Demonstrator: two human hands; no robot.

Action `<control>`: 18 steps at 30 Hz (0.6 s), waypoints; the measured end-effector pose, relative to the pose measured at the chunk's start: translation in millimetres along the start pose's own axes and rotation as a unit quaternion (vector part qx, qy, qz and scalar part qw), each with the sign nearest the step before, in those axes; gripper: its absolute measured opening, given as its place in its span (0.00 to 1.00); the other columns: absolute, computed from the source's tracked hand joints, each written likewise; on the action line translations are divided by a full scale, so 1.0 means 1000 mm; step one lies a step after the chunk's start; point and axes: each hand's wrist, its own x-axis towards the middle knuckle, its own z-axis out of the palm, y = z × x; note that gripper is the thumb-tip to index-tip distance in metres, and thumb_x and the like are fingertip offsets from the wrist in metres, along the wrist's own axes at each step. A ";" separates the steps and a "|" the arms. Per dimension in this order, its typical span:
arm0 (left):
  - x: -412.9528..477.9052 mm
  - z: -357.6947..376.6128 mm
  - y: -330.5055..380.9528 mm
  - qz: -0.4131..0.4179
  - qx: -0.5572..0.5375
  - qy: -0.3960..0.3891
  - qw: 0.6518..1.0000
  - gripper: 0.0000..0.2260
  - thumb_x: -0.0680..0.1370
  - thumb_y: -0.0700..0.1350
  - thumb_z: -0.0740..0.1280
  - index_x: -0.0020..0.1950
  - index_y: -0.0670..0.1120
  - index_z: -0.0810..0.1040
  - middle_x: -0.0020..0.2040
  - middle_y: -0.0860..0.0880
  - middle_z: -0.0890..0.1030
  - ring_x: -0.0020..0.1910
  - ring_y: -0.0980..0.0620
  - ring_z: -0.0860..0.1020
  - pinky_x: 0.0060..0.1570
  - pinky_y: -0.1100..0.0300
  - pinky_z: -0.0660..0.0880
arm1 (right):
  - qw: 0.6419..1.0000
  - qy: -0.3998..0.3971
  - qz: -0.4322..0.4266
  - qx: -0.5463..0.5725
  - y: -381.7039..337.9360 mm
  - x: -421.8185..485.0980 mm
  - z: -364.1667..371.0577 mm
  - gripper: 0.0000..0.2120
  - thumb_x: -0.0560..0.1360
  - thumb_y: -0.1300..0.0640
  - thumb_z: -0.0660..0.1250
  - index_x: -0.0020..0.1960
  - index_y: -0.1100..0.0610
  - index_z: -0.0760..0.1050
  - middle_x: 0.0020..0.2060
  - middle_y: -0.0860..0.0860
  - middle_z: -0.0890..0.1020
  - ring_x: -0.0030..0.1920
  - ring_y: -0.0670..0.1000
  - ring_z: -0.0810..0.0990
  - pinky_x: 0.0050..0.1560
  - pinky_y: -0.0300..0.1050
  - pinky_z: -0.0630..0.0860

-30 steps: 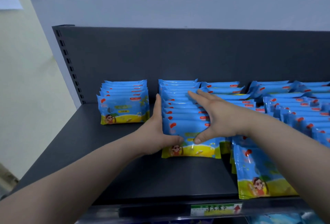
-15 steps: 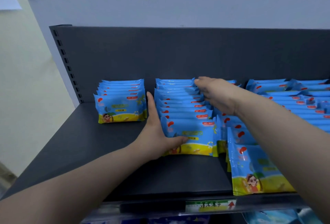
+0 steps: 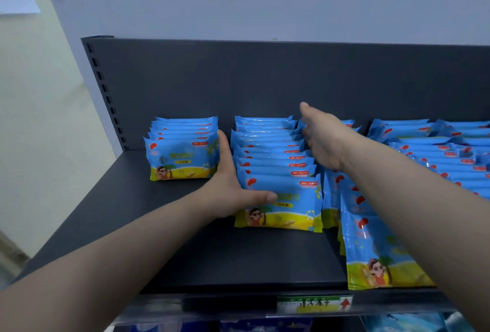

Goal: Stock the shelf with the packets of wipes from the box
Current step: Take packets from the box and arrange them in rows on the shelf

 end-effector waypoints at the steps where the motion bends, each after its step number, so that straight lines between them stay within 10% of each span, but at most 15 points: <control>1: 0.002 -0.001 0.003 -0.006 -0.012 -0.002 1.000 0.62 0.65 0.46 0.76 0.62 0.61 0.18 0.71 0.67 0.52 0.69 0.64 0.63 0.66 0.61 0.69 | 1.000 0.001 0.003 -0.005 0.001 0.002 0.001 0.28 0.79 0.40 0.53 0.66 0.63 0.66 0.71 0.57 0.65 0.72 0.58 0.60 0.72 0.54 0.59; 5: 0.012 -0.005 0.003 -0.004 -0.040 -0.002 0.999 0.58 0.67 0.44 0.73 0.68 0.56 0.21 0.56 0.76 0.53 0.49 0.82 0.67 0.52 0.74 0.72 | 1.000 0.005 0.013 -0.005 0.003 0.005 0.003 0.33 0.76 0.34 0.53 0.67 0.60 0.67 0.67 0.53 0.70 0.69 0.54 0.67 0.68 0.52 0.65; 12: 0.018 -0.006 -0.001 0.001 -0.046 -0.022 0.999 0.61 0.62 0.52 0.75 0.69 0.61 0.24 0.63 0.71 0.60 0.62 0.68 0.70 0.59 0.66 0.72 | 0.999 -0.021 0.033 0.017 0.008 0.012 0.002 0.43 0.69 0.27 0.56 0.70 0.60 0.62 0.68 0.59 0.67 0.68 0.62 0.64 0.67 0.64 0.65; 18: 0.009 -0.005 0.004 0.014 0.000 0.004 1.000 0.62 0.62 0.56 0.77 0.67 0.62 0.22 0.71 0.67 0.54 0.68 0.66 0.64 0.67 0.60 0.67 | 0.997 -0.042 0.001 -0.067 0.008 0.009 0.002 0.35 0.72 0.28 0.53 0.66 0.52 0.73 0.54 0.50 0.78 0.49 0.51 0.76 0.49 0.44 0.71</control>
